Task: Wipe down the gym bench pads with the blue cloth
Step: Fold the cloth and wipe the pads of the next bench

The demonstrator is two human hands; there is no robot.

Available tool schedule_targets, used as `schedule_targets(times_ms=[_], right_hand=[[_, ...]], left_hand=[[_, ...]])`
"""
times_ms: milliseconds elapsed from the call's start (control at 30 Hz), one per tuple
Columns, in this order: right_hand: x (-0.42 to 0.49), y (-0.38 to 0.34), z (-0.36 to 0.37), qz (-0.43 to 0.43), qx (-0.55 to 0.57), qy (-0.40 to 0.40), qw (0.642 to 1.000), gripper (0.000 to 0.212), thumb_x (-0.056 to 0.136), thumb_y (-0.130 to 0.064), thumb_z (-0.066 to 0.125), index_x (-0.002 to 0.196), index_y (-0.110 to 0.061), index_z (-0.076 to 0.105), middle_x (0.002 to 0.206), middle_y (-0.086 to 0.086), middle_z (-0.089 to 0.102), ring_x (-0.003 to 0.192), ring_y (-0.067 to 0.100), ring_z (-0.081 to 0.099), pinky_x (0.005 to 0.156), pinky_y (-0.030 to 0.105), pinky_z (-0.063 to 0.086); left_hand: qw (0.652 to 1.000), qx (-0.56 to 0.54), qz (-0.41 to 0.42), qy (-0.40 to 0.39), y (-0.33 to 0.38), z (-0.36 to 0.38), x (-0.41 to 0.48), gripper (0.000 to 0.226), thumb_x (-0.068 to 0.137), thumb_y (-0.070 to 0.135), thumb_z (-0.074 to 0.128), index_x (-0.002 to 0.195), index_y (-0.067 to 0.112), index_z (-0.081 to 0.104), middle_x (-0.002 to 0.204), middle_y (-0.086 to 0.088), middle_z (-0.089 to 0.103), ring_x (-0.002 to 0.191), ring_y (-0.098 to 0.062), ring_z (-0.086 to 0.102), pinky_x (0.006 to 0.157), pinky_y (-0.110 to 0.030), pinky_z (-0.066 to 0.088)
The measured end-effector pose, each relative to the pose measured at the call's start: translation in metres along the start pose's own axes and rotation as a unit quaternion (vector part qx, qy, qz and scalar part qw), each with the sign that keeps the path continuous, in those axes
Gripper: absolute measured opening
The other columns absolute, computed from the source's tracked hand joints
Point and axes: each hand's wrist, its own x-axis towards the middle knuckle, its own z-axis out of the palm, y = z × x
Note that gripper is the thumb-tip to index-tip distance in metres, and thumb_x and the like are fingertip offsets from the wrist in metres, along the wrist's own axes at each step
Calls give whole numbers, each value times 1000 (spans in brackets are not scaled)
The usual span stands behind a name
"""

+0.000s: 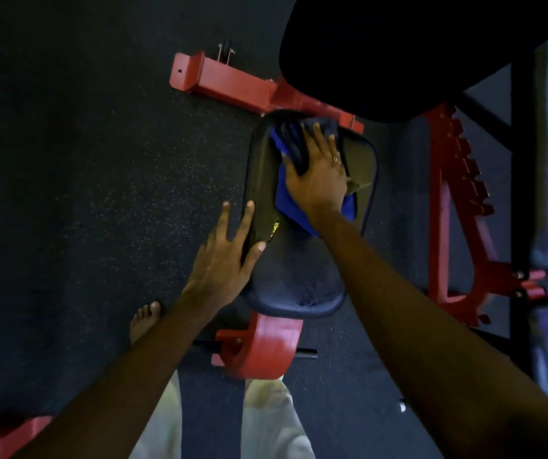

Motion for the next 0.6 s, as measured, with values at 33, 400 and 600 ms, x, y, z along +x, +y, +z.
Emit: schedule_targets(times_ms=[33,400,600], right_hand=[[7,-10,4,25,1,13,1000,66,97,-52,55,155,-27,38,164,-2,33,154,30,24,122,47,25],[-27,-62,32,-114,-65,-45,990,59,85,-40,63,142,-30,57,160,-5,41,153,29,26,122,52,27],[-33,-68,34,-94,-30,-29,995,54,83,-35,69,136,-26,62,155,-8,48,152,25,30,120,50,32]], left_hand=[[1000,5,11,-2,-3,-5,-1,69,102,60,22,163,38,-1,170,-15,-3,144,-45,36,108,-58,43],[994,-60,-93,0,-54,-55,-4,72,102,59,14,154,17,41,169,-13,9,150,-37,27,116,-57,36],[992,-42,-118,10,-70,-82,10,68,105,56,16,151,14,43,166,-16,19,147,-37,32,116,-57,35]])
